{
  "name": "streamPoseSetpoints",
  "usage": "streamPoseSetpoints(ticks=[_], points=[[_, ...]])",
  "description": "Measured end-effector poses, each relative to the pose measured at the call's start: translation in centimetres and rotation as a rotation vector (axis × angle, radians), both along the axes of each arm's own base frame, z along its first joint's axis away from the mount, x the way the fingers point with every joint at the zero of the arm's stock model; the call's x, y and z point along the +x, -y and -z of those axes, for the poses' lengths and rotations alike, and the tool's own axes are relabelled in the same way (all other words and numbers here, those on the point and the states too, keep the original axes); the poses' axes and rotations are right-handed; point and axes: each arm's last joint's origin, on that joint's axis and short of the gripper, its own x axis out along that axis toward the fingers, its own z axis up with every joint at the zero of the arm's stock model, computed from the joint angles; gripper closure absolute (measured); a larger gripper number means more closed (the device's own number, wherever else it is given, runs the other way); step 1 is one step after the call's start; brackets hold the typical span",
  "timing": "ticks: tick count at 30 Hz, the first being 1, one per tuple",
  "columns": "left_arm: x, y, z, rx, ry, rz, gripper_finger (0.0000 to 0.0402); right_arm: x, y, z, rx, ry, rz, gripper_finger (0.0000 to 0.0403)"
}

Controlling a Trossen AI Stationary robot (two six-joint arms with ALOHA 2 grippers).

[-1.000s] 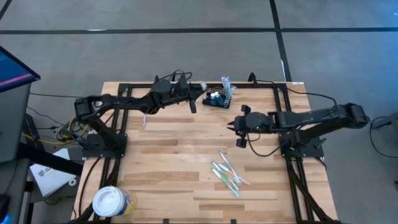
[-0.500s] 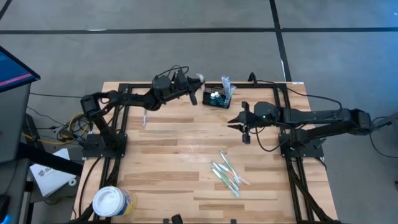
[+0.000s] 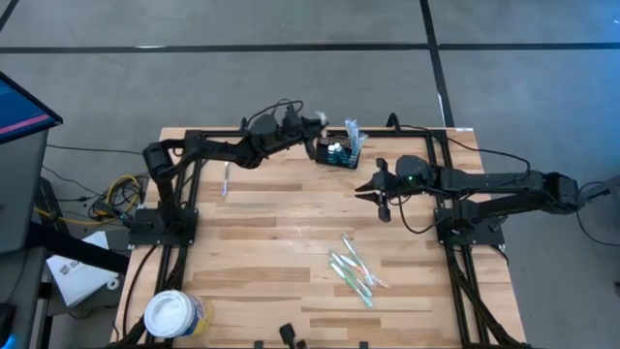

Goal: Pick & Place toothbrushing station
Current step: Put the orange toothbrush into the mesh organizer

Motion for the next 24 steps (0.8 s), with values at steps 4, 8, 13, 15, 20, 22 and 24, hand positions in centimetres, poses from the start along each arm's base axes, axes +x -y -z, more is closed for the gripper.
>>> streamPoseSetpoints(ticks=[4,8,13,15,20,22,24], points=[[0.3,-0.5,0.7,-0.001,-0.013,-0.008,0.0383,0.0,0.1,0.0,-0.009,-0.002,-0.001,0.0337],[0.5,-1.0,1.8,-0.016,-0.038,-0.021,0.0383,-0.1,0.1,-0.1,-0.013,0.002,-0.003,0.0337],[0.2,-2.1,2.8,-0.033,-0.050,-0.045,0.0382,0.0,0.1,-0.1,-0.015,0.006,-0.004,0.0337],[0.0,-2.4,2.8,-0.048,-0.041,-0.053,0.0382,0.0,0.1,-0.1,-0.016,0.007,-0.004,0.0337],[-0.1,-2.6,2.8,-0.051,-0.035,-0.058,0.0382,0.0,0.1,-0.2,-0.018,0.011,-0.004,0.0337],[-0.1,-2.5,2.8,-0.051,-0.035,-0.055,0.0382,0.0,0.1,-0.2,-0.017,0.011,-0.004,0.0337],[0.0,-2.4,2.8,-0.051,-0.036,-0.052,0.0382,0.0,0.1,-0.2,-0.017,0.011,-0.004,0.0337]])
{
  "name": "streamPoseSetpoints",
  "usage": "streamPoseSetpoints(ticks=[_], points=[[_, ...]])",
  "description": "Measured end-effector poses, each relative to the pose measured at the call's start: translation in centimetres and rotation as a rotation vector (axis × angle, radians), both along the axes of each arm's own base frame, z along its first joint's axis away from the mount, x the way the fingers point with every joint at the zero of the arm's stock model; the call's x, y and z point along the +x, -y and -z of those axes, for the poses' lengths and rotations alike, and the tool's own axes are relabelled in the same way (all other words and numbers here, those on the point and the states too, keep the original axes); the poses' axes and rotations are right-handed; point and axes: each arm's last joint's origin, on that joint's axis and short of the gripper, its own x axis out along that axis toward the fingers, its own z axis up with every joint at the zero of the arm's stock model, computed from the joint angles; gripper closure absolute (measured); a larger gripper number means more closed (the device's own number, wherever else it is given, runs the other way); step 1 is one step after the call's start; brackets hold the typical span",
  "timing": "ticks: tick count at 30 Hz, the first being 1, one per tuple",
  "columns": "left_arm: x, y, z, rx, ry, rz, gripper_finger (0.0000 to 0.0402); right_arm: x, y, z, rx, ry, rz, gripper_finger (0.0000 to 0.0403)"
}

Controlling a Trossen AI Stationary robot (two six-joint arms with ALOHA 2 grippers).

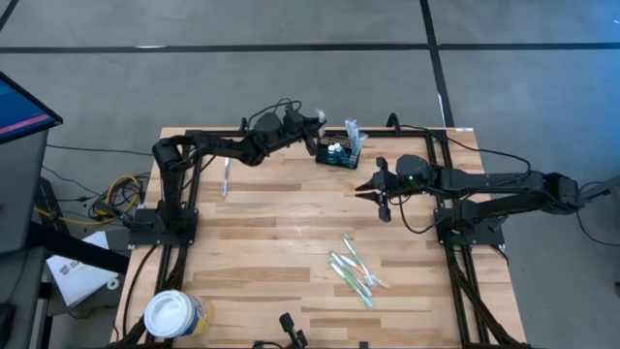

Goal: Pick & Place toothbrushing station
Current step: Put the orange toothbrush into the mesh organizer

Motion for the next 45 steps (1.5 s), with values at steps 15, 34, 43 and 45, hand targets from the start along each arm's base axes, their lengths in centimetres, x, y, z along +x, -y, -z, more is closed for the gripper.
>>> streamPoseSetpoints(ticks=[15,34,43,45], points=[[0.3,-0.1,1.3,-0.032,-0.015,0.010,0.0382,0.0,0.0,0.0,0.000,-0.001,-0.001,0.0337],[0.6,-0.4,3.6,-0.094,-0.030,0.009,0.0382,0.0,0.0,0.0,0.000,-0.001,0.000,0.0337],[0.7,-0.4,3.6,-0.109,-0.015,0.009,0.0382,0.0,0.0,0.0,0.000,-0.001,0.000,0.0337],[0.7,-0.5,3.6,-0.113,-0.017,0.008,0.0382,0.0,0.0,0.0,0.000,-0.001,0.000,0.0337]])
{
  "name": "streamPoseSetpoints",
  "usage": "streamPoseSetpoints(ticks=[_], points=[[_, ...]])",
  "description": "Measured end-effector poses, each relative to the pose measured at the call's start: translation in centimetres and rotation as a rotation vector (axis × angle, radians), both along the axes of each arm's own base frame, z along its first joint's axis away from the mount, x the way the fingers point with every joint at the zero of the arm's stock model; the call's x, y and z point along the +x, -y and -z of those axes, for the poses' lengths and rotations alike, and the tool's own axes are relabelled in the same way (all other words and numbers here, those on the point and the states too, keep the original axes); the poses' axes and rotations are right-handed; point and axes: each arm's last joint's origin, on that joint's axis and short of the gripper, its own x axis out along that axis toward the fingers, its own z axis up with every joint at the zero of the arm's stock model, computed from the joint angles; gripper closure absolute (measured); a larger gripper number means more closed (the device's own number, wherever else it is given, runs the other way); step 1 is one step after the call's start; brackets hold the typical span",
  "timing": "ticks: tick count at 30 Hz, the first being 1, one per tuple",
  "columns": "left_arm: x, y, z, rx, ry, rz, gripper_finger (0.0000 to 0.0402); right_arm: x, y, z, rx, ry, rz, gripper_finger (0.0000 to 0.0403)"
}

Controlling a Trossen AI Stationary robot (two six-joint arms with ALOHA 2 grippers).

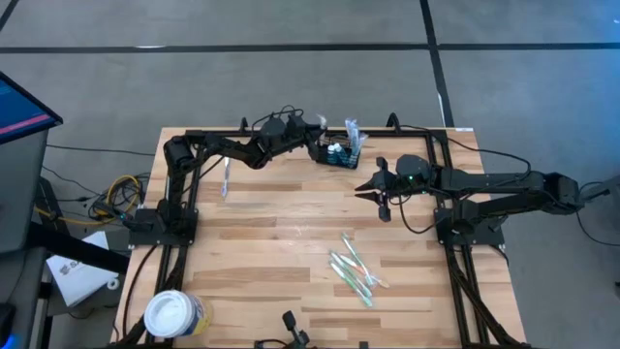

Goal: Pick & Place toothbrushing station
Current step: Put the orange toothbrush into the mesh organizer

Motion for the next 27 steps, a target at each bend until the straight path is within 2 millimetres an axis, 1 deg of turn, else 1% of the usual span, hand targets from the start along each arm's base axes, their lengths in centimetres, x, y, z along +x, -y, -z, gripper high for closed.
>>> streamPoseSetpoints(ticks=[7,10,27], points=[[-0.09,-0.14,0.01,-0.017,0.009,-0.004,0.0382,0.00,0.00,0.01,0.000,-0.001,0.000,0.0337],[-0.09,-0.14,0.01,-0.017,0.009,-0.004,0.0375,-0.01,0.00,0.01,0.001,-0.002,0.000,0.0337],[-0.08,-0.12,-0.14,-0.011,0.019,-0.003,0.0290,-0.03,-0.01,0.06,0.003,-0.007,0.001,0.0337]])
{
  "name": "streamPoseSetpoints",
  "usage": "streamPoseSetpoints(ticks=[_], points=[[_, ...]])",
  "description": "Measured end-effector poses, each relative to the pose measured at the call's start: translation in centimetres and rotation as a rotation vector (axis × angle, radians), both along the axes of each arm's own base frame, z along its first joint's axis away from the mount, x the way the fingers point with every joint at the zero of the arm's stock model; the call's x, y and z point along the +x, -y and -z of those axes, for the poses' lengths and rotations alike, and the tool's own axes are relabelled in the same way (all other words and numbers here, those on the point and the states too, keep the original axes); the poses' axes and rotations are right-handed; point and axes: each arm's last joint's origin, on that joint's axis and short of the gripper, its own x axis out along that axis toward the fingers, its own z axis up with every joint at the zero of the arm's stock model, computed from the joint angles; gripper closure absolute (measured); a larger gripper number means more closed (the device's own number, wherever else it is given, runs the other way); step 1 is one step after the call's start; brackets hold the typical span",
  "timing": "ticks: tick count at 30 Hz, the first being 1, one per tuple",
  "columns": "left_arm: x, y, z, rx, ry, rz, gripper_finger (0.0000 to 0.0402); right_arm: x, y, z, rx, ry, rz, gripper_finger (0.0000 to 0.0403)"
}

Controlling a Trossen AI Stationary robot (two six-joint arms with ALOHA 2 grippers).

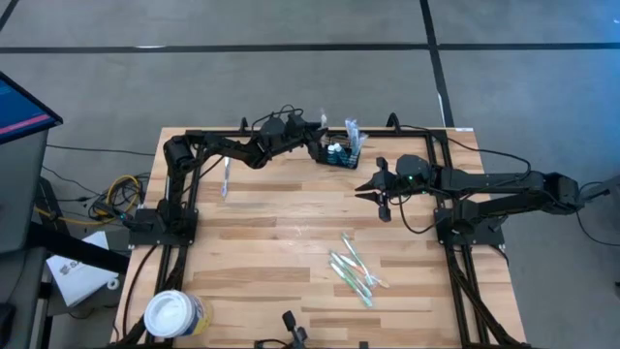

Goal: Pick & Place toothbrushing station
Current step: Put the orange toothbrush into the mesh organizer, then put the purple toothbrush into the mesh organizer

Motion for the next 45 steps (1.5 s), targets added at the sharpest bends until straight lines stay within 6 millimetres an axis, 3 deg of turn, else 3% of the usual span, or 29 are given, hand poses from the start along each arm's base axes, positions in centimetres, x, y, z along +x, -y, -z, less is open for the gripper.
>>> streamPoseSetpoints(ticks=[10,23,37,45], points=[[0.0,0.0,-0.1,0.003,0.005,0.000,0.0223,0.0,0.0,0.0,0.002,0.000,0.001,0.0337],[0.0,0.0,-0.1,0.005,0.007,-0.001,0.0224,0.0,0.0,0.0,0.001,0.000,0.001,0.0337],[-1.0,0.5,-4.9,0.075,0.105,-0.006,0.0224,0.0,0.0,0.0,0.001,0.000,0.001,0.0337],[-2.1,1.1,-7.9,0.071,0.047,-0.035,0.0224,0.0,0.0,0.0,0.001,0.000,0.001,0.0337]])
